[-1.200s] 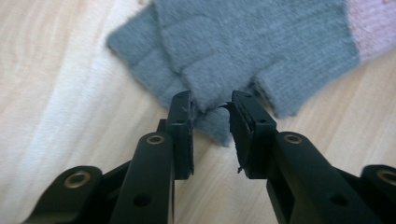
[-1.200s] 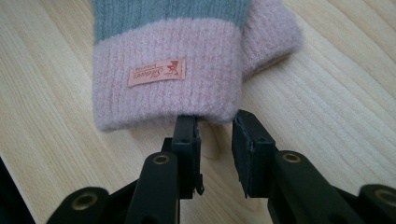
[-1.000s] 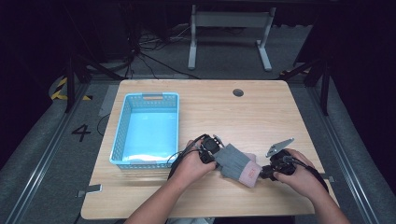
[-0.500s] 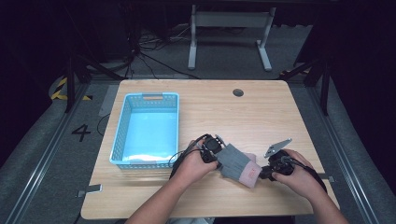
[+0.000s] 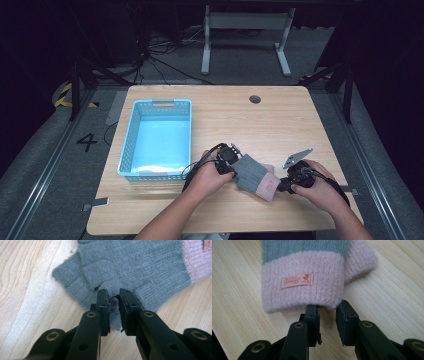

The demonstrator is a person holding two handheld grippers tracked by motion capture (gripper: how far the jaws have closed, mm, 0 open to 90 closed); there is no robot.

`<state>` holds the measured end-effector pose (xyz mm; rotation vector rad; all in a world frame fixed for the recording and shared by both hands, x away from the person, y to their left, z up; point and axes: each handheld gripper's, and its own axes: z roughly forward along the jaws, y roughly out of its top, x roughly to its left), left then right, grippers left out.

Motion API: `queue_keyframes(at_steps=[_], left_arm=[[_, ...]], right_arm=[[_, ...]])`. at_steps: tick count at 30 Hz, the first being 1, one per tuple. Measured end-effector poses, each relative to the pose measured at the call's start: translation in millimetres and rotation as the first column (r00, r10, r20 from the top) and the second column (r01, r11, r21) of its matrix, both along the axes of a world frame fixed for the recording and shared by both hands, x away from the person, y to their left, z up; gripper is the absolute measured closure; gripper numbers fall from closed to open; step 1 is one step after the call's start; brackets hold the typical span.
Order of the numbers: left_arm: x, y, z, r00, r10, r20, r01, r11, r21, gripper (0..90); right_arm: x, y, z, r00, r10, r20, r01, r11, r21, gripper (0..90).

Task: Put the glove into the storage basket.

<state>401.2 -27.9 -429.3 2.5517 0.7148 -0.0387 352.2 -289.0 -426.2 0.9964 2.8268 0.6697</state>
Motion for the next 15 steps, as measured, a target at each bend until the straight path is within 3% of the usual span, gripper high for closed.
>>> queue_keyframes(at_steps=[4,8,15], left_arm=[[2.4,0.1,-4.2,0.9997,0.021,-0.011,-0.021,0.9994,0.026,79.2],[3.8,0.9,-5.0,0.9994,0.024,-0.023,-0.024,0.9995,0.019,79.6],[2.4,-0.3,-4.2,0.9998,0.019,-0.004,-0.019,0.9989,0.043,87.2]], right_arm=[[0.0,1.0,-0.5,1.0000,0.002,0.002,-0.002,1.000,0.000,72.6],[-0.1,0.6,-0.4,1.0000,0.000,0.003,0.000,1.000,0.005,72.4],[-0.3,-4.4,3.2,0.9997,-0.014,0.019,0.014,1.000,0.027,72.0]])
